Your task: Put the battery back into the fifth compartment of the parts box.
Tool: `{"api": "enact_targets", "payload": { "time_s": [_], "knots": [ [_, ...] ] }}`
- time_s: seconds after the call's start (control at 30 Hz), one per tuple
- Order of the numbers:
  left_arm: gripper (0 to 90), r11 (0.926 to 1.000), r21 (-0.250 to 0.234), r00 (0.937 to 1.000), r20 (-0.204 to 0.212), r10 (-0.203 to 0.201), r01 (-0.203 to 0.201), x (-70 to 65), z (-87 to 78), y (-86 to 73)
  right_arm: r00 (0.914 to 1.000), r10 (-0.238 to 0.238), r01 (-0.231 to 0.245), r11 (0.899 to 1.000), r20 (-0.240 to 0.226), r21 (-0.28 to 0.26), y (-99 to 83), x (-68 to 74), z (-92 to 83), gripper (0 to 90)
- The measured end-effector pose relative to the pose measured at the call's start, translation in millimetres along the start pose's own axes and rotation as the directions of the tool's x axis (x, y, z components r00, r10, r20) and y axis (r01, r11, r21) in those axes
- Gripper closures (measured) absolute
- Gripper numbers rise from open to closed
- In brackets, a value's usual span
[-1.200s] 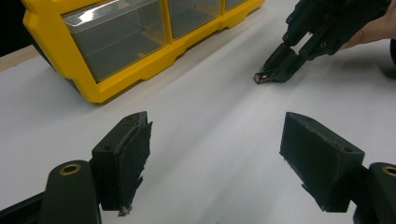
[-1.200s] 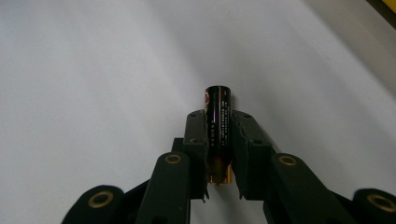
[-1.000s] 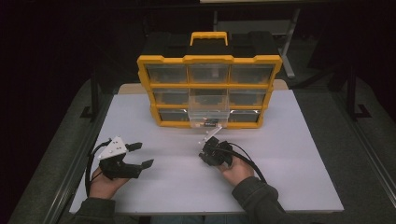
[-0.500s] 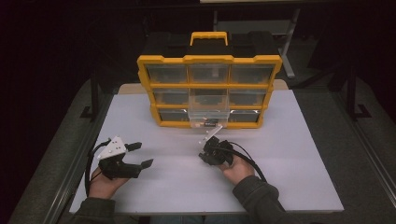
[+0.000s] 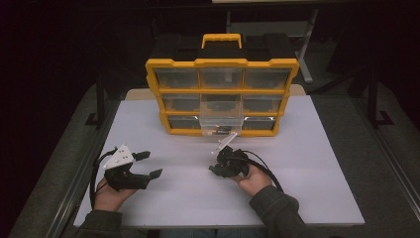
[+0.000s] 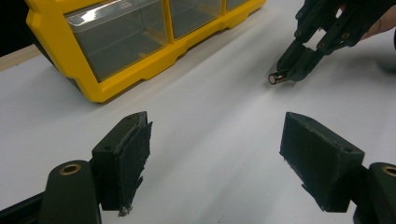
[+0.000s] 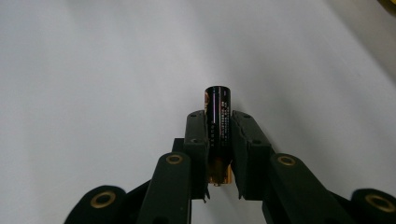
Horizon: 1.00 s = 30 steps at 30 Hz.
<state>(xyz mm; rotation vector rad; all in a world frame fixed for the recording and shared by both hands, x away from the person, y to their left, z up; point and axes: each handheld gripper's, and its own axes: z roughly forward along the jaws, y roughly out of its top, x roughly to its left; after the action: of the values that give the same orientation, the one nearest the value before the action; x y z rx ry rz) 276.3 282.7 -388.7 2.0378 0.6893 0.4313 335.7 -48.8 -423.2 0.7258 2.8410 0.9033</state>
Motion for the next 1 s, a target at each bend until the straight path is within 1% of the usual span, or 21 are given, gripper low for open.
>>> {"api": "enact_targets", "payload": {
  "time_s": [0.03,0.1,0.13,0.2,0.27,0.3,0.4,0.43,0.47,0.5,0.53,0.57,0.63,0.7,0.73,0.77,0.8,0.87,0.93,1.0],
  "knots": [
    [23.5,1.0,0.001,1.0,0.0,0.001,-0.001,0.0,0.1,0.0,0.9999,-0.003,0.003,1.0,-0.015,-0.006,0.1,0.2,-1.6,75.9],
    [23.5,1.0,-0.002,1.0,0.001,-0.002,0.002,-0.5,0.5,0.2,0.9996,-0.009,0.009,1.0,-0.028,-0.004,0.7,1.1,-5.3,75.9],
    [23.5,1.0,-0.003,1.0,0.001,0.004,-0.004,-0.4,0.7,0.4,0.9991,-0.012,0.012,1.0,-0.039,-0.003,1.1,1.6,-6.3,75.9],
    [23.5,1.0,-0.002,1.0,0.001,0.004,-0.004,-0.6,0.6,0.6,0.9985,-0.031,0.031,1.0,-0.045,-0.006,2.9,1.9,-9.4,75.9],
    [23.5,1.0,-0.002,1.0,0.001,0.005,-0.005,-0.5,0.6,0.5,0.9981,-0.028,0.029,1.0,-0.055,0.002,4.5,2.5,-12.3,75.9],
    [23.5,1.0,-0.001,1.0,0.001,0.005,-0.005,-0.4,0.6,0.5,0.9973,-0.04,0.04,0.999,-0.062,-0.001,5.4,1.7,-13.5,75.9],
    [23.5,1.0,-0.003,1.0,0.0,0.001,-0.001,-0.4,0.4,0.4,0.996,-0.042,0.041,0.999,-0.079,-0.006,7.3,-0.5,-19.4,75.9],
    [23.5,1.0,-0.004,1.0,0.0,-0.005,0.005,-0.7,0.5,0.3,0.9957,-0.029,0.03,1.0,-0.087,0.007,8.0,-0.7,-21.3,75.9],
    [23.5,1.0,-0.003,1.0,0.0,-0.003,0.003,-0.6,0.5,0.3,0.9953,-0.027,0.028,1.0,-0.093,0.013,8.7,-1.0,-23.0,75.9],
    [23.5,1.0,-0.003,1.0,0.001,0.001,-0.001,-0.5,0.7,0.4,0.9955,-0.03,0.031,0.999,-0.09,0.012,9.3,-1.2,-24.8,75.9],
    [23.5,1.0,-0.008,1.0,0.001,-0.003,0.003,-1.1,1.1,0.4,0.9944,-0.04,0.041,0.999,-0.098,0.011,10.2,-2.6,-26.4,75.9],
    [23.5,0.9999,-0.014,1.0,0.001,-0.01,0.01,-1.7,1.5,0.4,0.9944,-0.034,0.036,0.999,-0.1,0.013,10.8,-2.8,-28.3,75.9],
    [23.5,0.9999,-0.013,0.9999,0.0,-0.01,0.01,-1.4,1.0,0.5,0.9935,-0.037,0.038,0.999,-0.108,0.007,11.4,-4.4,-31.4,75.9],
    [23.5,0.9998,-0.013,0.9999,0.0,-0.014,0.014,-1.4,0.7,0.6,0.9935,-0.039,0.039,0.999,-0.107,-0.003,12.2,-4.9,-35.4,75.9],
    [23.5,0.9998,-0.011,0.9999,0.0,-0.014,0.014,-1.4,0.7,0.5,0.993,-0.044,0.044,0.999,-0.109,-0.009,12.9,-5.4,-38.2,75.9],
    [23.4,0.9999,-0.009,0.9999,0.0,-0.012,0.012,-1.3,0.6,0.6,0.991,-0.068,0.065,0.997,-0.115,-0.028,13.8,-7.0,-39.6,75.9],
    [23.4,1.0,-0.003,1.0,0.0,-0.008,0.008,-1.3,0.4,0.8,0.9903,-0.071,0.068,0.997,-0.119,-0.035,14.4,-7.1,-41.0,75.9],
    [23.5,0.9999,-0.008,1.0,-0.001,-0.008,0.008,-1.5,0.8,0.8,0.9901,-0.078,0.074,0.996,-0.116,-0.04,16.7,-6.7,-45.6,75.9],
    [23.5,1.0,-0.005,1.0,-0.001,0.003,-0.003,-0.4,0.4,1.2,0.9889,-0.082,0.077,0.996,-0.124,-0.045,18.8,-6.4,-50.6,75.9],
    [23.5,1.0,-0.005,1.0,-0.001,-0.002,0.002,-0.5,0.4,0.9,0.9879,-0.095,0.088,0.994,-0.123,-0.057,20.8,-6.3,-53.9,75.9]
  ]
}}
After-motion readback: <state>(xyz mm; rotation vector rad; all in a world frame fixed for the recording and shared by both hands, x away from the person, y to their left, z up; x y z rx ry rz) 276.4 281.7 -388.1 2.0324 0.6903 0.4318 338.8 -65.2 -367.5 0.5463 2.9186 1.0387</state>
